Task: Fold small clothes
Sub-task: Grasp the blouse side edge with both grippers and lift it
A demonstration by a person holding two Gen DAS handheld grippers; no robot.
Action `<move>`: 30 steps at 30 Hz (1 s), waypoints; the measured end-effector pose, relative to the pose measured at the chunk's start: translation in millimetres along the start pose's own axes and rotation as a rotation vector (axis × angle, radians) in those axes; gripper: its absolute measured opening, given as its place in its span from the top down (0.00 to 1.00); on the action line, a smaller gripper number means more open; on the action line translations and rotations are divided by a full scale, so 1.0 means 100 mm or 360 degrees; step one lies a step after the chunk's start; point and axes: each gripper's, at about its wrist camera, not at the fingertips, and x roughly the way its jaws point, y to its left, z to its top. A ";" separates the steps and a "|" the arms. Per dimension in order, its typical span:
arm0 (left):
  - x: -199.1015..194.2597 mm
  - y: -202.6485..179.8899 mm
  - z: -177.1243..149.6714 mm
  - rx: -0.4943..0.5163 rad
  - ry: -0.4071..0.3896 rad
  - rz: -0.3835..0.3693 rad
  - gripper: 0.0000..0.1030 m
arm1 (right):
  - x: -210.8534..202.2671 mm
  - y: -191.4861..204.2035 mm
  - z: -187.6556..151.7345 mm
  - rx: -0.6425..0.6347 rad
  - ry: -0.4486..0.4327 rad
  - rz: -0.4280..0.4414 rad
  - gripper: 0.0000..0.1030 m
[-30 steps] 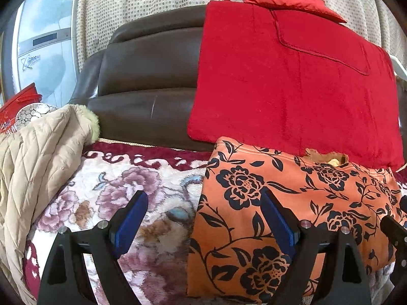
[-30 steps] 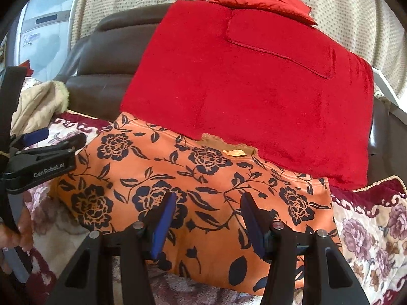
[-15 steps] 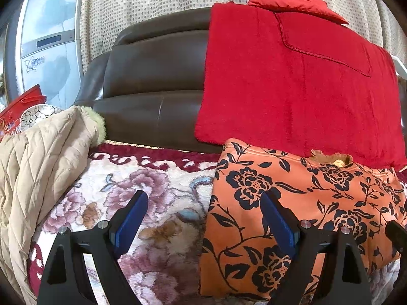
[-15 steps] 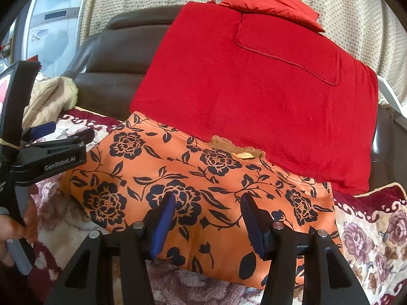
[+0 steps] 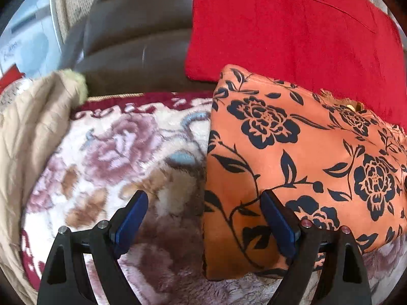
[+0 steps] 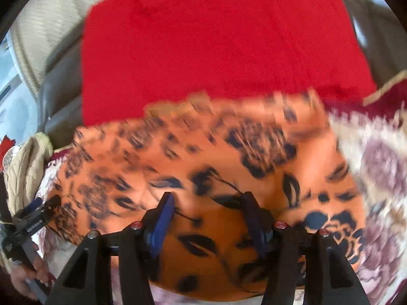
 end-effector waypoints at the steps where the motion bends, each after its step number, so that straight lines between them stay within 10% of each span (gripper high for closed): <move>1: -0.02 0.04 0.01 -0.0026 0.0005 -0.0023 0.12 | -0.02 -0.05 -0.01 0.0010 -0.0019 0.0024 0.41; 9: -0.44 0.46 -0.22 -0.0320 0.0003 -0.0151 0.13 | -0.36 -0.24 -0.07 0.0144 -0.0090 0.0287 0.41; 16: -0.51 0.46 -0.57 -0.0595 0.0186 -0.0512 0.13 | -0.43 -0.32 -0.12 0.0252 -0.0043 0.0524 0.41; 24: -0.23 0.24 -0.29 -0.0645 0.0104 -0.0512 0.14 | -0.37 -0.58 -0.12 0.0515 -0.0025 0.0681 0.47; 27: -0.20 0.19 -0.21 -0.0645 0.0074 -0.0544 0.35 | -0.30 -0.74 -0.11 0.0609 -0.0019 0.0678 0.62; 30: -0.09 0.15 -0.18 -0.0633 0.0100 -0.0481 0.35 | -0.19 -0.82 -0.08 0.0644 0.0002 0.0636 0.63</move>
